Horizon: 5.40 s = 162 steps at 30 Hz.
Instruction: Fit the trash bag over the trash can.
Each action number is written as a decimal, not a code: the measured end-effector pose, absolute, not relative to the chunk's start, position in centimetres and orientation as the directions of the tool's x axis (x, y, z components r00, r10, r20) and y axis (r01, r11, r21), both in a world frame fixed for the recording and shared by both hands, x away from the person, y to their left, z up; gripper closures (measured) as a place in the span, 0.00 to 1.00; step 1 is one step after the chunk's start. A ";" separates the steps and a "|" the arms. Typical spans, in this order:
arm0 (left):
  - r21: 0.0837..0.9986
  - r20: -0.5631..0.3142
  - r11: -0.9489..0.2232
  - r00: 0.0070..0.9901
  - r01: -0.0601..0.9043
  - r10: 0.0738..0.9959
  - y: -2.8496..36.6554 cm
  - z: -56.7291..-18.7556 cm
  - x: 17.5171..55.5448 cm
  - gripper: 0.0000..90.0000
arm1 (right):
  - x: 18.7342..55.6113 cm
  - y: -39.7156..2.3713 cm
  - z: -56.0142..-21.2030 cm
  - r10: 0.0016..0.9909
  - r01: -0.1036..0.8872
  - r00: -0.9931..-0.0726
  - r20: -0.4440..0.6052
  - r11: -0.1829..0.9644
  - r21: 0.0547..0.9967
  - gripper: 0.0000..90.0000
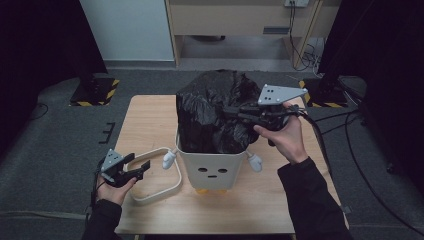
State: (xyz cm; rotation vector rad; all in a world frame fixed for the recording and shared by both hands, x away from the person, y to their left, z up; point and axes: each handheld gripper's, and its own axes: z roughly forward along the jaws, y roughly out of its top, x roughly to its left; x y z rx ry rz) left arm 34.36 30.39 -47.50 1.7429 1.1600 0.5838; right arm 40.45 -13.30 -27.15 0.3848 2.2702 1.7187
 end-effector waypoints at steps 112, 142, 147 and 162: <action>0.902 -0.167 -0.024 0.398 0.432 0.902 29.5 -46.8 35.1 0.28 | 38.2 -12.1 -20.6 0.528 0.108 -0.840 0.126 -0.064 0.992 0.31; 0.881 -0.144 -0.086 0.438 0.465 0.887 28.7 -47.5 35.3 0.28 | 42.6 -2.8 -30.2 0.546 0.432 -0.826 0.138 0.457 0.777 0.29; 0.880 -0.147 -0.086 0.440 0.467 0.886 28.6 -47.5 35.3 0.28 | 42.4 -3.1 -29.7 0.538 0.390 -0.834 0.121 0.419 0.820 0.30; 0.883 -0.159 -0.070 0.437 0.463 0.885 28.7 -47.4 35.3 0.28 | 40.4 -7.7 -22.8 0.539 0.118 -0.839 0.078 0.041 0.992 0.35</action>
